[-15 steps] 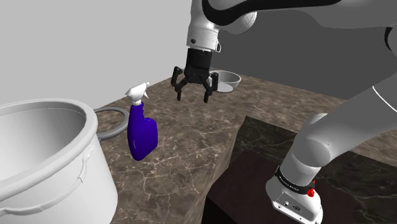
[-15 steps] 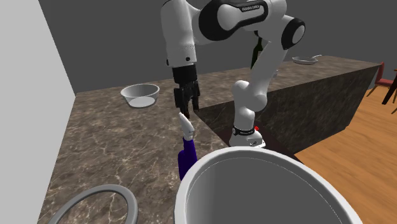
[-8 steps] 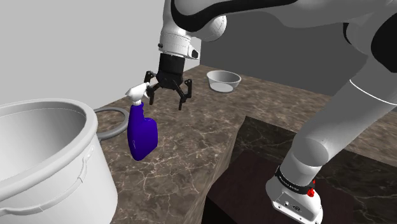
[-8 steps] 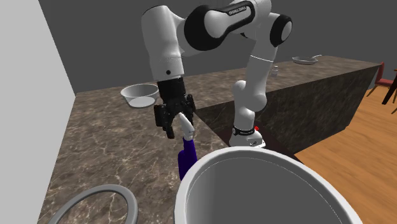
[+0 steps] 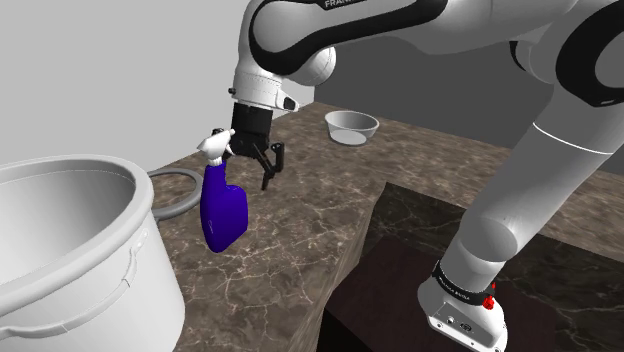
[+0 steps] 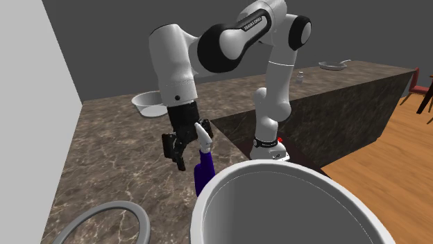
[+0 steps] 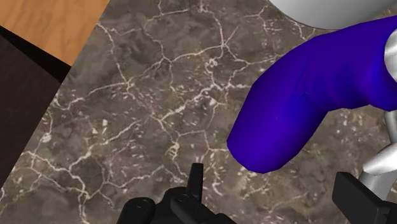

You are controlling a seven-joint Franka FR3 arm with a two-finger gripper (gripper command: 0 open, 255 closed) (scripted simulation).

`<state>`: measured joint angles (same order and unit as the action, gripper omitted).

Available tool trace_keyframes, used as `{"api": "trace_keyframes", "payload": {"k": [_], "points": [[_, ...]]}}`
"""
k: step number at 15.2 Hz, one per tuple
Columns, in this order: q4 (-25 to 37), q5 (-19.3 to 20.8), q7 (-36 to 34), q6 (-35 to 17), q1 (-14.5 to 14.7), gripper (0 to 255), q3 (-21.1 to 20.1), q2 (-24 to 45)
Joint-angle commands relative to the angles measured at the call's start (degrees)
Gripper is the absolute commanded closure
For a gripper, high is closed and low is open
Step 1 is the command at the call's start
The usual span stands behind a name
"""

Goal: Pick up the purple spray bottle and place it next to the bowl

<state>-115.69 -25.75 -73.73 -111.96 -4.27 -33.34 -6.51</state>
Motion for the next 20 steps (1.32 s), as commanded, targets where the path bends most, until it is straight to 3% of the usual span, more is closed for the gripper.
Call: {"api": "trace_keyframes", "payload": {"k": [1, 9, 10, 20], "points": [[-1.0, 0.0, 0.0, -1.6, 0.2, 0, -0.4, 0.5], [-1.3, 0.0, -0.1, -2.1, 0.3, 0, -0.5, 0.7], [-1.3, 0.0, -0.1, -2.1, 0.3, 255, -0.5, 0.7], [-0.7, 0.0, -0.3, -1.3, 0.3, 255, -0.4, 0.5]]}}
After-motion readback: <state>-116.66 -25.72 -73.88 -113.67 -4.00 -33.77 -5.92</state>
